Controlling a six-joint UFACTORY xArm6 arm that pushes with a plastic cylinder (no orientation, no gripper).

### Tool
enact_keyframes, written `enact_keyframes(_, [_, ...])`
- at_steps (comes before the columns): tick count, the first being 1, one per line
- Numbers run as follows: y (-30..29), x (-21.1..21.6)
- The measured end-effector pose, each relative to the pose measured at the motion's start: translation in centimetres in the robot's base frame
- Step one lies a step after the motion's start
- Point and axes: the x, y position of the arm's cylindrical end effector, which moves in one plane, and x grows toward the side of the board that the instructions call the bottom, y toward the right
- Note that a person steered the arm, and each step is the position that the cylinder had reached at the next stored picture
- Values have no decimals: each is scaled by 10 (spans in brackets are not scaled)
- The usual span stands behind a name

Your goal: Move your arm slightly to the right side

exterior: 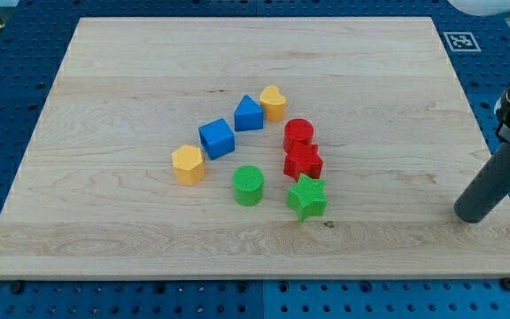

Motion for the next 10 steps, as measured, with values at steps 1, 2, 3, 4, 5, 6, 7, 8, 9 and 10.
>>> enact_keyframes(1, [0, 0])
enact_keyframes(2, [2, 0])
enact_keyframes(3, [2, 0])
enact_keyframes(4, [4, 0])
enact_keyframes(5, [7, 0])
enact_keyframes(6, [12, 0])
enact_keyframes(7, [18, 0])
enact_keyframes(8, [18, 0])
enact_keyframes(9, [18, 0])
enact_keyframes(10, [19, 0])
